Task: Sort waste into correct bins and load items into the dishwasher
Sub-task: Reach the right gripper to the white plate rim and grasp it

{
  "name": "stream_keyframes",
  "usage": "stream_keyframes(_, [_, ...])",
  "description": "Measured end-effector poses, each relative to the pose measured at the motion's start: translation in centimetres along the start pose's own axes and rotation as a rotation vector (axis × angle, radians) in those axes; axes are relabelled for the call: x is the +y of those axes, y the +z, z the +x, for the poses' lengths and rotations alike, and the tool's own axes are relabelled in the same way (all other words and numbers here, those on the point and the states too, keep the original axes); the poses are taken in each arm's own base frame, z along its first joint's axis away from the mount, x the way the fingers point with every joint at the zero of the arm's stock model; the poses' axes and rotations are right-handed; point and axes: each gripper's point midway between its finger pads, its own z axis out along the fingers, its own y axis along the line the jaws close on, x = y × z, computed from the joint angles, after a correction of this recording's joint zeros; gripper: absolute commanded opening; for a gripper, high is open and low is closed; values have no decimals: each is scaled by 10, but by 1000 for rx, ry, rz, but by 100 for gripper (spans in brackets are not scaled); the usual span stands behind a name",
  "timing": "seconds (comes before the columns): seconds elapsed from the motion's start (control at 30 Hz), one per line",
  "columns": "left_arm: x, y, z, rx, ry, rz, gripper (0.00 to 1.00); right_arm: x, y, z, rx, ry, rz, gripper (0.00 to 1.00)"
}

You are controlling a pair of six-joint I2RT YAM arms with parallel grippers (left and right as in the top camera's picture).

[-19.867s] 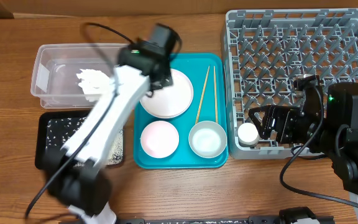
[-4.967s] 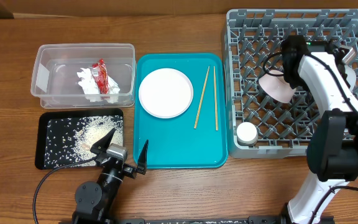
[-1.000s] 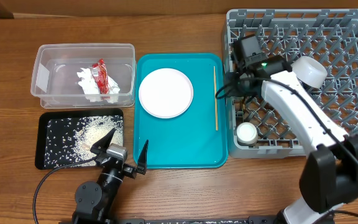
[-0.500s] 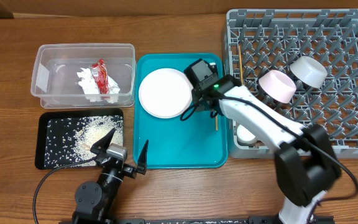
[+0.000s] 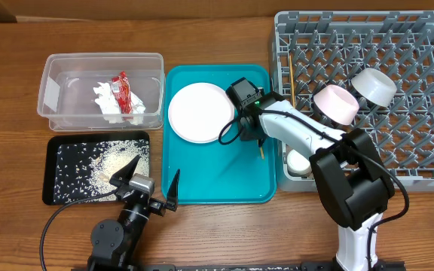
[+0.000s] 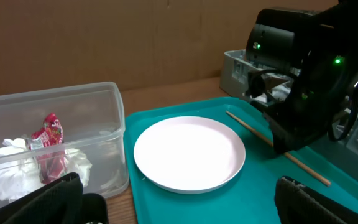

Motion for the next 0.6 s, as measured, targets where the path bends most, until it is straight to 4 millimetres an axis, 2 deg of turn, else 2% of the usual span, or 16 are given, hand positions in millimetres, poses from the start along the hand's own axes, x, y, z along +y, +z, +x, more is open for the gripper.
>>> stream_keyframes(0.2, [0, 0, 0, 0, 0, 0, 100, 4, -8, 11, 41, -34, -18, 4])
stream_keyframes(0.3, [0, 0, 0, 0, 0, 0, 100, 7, -22, 10, 27, -34, -43, 4])
stream_keyframes(0.37, [0, 0, 0, 0, 0, 0, 100, 6, -43, 0, -24, -22, -67, 4])
stream_keyframes(0.47, [0, 0, 0, 0, 0, 0, 100, -4, -94, -27, -180, 18, -97, 4])
stream_keyframes(0.53, [0, 0, 0, 0, 0, 0, 100, -24, -132, -48, -304, 69, -87, 4])
stream_keyframes(0.6, [0, 0, 0, 0, 0, 0, 100, -45, -155, -64, -387, 111, -63, 4])
